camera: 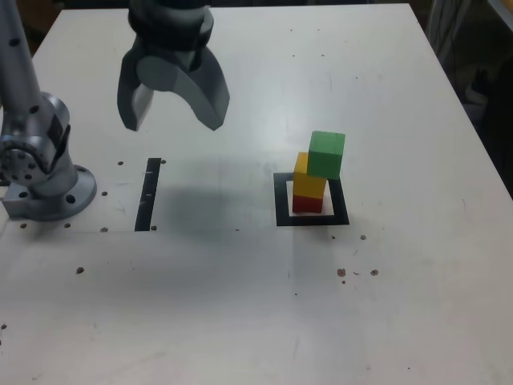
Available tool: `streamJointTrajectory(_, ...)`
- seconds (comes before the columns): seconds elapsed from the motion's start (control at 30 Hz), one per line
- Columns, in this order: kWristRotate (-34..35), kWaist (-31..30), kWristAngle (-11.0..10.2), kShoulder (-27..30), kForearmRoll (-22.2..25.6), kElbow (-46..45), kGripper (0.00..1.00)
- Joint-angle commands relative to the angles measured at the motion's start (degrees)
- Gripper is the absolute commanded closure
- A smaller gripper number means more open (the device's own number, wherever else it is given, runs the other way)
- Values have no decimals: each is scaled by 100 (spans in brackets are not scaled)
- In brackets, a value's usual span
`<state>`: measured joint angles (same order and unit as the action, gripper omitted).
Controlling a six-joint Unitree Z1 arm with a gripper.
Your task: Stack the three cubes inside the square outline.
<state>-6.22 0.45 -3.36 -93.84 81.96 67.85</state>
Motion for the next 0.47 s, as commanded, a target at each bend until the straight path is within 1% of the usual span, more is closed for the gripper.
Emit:
streamJointTrajectory(0.0,-2,46,14,117,-244,-297,1)
streamJointTrajectory(0.27,-8,60,56,212,-1034,-1386,1)
streamJointTrajectory(0.43,-33,56,49,234,-1517,-1816,1)
